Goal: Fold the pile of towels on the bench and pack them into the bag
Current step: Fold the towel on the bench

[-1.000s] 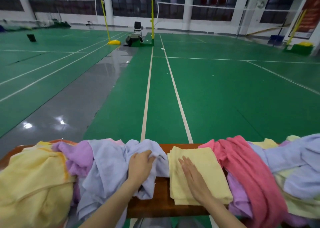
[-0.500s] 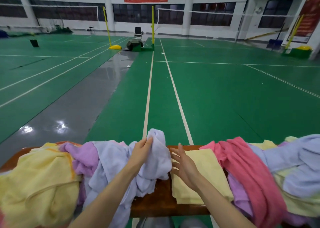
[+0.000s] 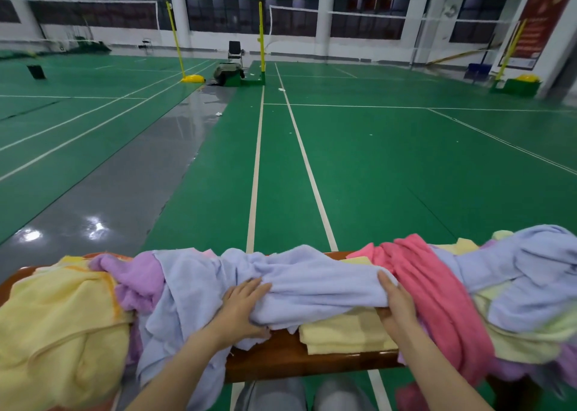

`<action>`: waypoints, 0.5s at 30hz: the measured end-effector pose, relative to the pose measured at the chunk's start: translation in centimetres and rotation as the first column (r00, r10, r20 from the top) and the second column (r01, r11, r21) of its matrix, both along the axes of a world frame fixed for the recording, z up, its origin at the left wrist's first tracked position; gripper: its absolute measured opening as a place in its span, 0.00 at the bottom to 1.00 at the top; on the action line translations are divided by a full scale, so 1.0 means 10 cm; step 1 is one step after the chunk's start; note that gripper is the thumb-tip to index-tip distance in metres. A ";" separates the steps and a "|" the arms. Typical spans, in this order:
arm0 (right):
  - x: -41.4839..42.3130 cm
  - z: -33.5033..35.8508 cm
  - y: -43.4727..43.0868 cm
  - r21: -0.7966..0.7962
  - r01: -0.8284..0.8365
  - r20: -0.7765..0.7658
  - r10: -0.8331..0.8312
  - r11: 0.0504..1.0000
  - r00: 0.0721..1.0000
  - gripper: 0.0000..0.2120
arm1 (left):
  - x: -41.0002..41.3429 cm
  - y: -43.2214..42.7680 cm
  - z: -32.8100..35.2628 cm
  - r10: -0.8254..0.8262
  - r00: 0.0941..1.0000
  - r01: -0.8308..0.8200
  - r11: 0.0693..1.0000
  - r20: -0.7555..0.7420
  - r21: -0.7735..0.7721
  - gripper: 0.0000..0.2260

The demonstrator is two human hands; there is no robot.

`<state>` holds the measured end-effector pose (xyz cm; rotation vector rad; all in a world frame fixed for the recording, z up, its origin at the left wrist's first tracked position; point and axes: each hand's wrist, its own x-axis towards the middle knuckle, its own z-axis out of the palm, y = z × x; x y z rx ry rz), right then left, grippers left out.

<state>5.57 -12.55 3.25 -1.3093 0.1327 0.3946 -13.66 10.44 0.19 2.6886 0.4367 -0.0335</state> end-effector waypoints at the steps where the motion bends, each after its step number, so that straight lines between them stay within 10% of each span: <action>1: 0.02 -0.02 -0.05 -0.025 0.002 -0.010 -0.002 1.000 1.000 0.23 | -0.04 0.01 -0.07 -0.005 1.000 0.004 1.000 -0.023 -0.014 0.49; 6: -0.07 -0.10 -0.16 -0.064 0.016 0.107 -0.009 0.998 0.994 0.15 | -0.05 -0.01 -0.24 0.049 0.996 -0.043 0.995 0.069 -0.091 0.46; 10: -0.10 -0.24 -0.16 -0.028 -0.051 0.114 0.054 0.998 0.992 0.03 | 0.04 -0.04 -0.20 0.172 0.957 -0.090 0.941 0.233 -0.327 0.20; 15: -0.03 -0.38 -0.16 0.004 -0.094 0.113 0.093 0.996 0.989 0.28 | 0.04 -0.12 0.07 0.417 0.893 -0.199 0.701 0.167 -0.685 0.16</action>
